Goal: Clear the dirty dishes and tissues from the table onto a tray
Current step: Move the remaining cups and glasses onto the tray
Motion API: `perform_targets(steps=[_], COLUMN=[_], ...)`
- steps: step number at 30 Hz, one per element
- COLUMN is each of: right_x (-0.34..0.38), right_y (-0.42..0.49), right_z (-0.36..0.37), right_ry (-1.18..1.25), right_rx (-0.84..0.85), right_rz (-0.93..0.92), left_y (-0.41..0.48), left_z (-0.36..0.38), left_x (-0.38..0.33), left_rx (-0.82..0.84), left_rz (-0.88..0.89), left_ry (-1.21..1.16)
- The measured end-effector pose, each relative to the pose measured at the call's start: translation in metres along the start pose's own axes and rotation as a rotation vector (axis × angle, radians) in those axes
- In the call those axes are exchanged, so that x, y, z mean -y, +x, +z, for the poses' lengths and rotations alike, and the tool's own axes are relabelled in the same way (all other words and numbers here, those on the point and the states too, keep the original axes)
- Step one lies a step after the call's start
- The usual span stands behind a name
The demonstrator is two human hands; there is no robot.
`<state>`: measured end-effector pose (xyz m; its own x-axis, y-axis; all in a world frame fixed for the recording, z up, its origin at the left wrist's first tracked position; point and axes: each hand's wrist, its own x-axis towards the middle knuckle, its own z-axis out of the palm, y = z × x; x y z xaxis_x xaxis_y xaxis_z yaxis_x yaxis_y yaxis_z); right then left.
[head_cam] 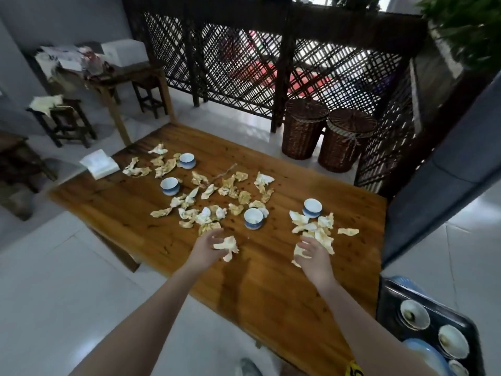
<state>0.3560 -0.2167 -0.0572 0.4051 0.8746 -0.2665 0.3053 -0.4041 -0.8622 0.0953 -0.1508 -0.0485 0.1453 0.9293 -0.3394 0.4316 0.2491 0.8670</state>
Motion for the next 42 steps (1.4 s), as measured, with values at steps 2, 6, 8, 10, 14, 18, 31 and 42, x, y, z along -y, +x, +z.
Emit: perform_targets(steps=[2,6,8,10,14,18,31,42], right_x=[0.004,0.009,0.010,0.010,0.017,0.024,0.010,0.020], right_y=[0.010,0.029,0.039,0.054,0.082,0.110,0.172,0.180], right_z=[0.015,0.046,0.059,0.071,0.095,0.117,0.162,0.182], right_ry=[0.004,-0.002,-0.015,-0.013,-0.014,-0.013,-0.100,-0.101], right_rx=[0.028,0.065,0.068,0.074,0.077,0.099,0.074,0.045], right_rz=[-0.001,0.014,0.020,0.021,0.045,0.064,0.070,0.074], left_y=[0.007,0.025,0.036,0.051,0.083,0.117,0.188,0.201], left_z=[-0.013,-0.037,-0.044,-0.051,-0.067,-0.087,-0.096,-0.114], left_x=[0.007,0.023,0.030,0.034,0.034,0.026,0.045,0.052], left_rx=[-0.013,-0.012,-0.029,-0.039,-0.006,-0.008,0.049,0.008], left_rz=[-0.026,-0.058,-0.081,-0.094,-0.159,-0.160,-0.260,-0.251], left_ry=[-0.016,-0.018,-0.016,-0.007,-0.004,0.037,-0.013,0.031])
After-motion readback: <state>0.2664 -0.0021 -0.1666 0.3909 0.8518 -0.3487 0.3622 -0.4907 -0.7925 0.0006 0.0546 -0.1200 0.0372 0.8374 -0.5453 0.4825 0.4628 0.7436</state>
